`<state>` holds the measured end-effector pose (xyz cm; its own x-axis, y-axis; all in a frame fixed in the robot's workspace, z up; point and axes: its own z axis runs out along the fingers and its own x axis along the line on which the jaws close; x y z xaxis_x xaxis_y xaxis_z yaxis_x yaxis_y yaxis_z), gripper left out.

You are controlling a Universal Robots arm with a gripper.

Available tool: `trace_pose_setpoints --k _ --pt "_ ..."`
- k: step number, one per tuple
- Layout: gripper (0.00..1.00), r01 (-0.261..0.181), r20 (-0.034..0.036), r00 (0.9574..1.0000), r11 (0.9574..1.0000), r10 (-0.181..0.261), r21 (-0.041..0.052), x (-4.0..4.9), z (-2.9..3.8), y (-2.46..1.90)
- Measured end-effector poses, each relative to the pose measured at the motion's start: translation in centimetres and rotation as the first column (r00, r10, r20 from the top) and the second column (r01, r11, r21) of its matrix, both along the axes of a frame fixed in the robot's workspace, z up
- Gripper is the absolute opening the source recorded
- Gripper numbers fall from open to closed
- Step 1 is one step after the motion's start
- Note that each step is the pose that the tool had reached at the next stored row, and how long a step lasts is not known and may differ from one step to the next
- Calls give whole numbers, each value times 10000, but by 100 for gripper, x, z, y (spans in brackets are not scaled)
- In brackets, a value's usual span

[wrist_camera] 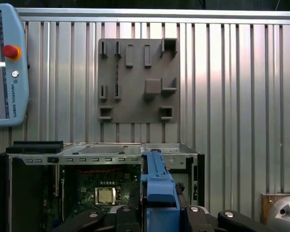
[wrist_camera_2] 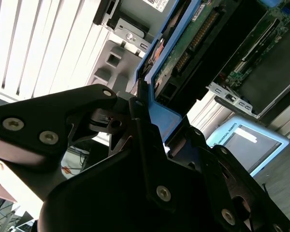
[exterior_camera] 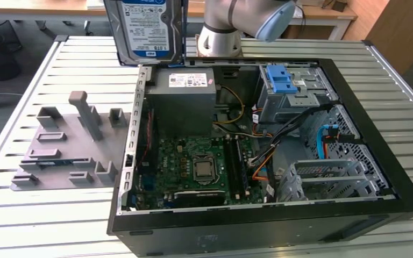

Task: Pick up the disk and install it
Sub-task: 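Pick up the disk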

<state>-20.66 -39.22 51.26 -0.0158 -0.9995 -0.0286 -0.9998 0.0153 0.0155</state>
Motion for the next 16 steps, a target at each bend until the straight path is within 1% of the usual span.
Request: trace_pose_setpoints --k 6,16 --pt "37 0 0 10000 10000 0 0 44 0 0" --pt "37 1 0 10000 10000 -1 0 84 0 0"
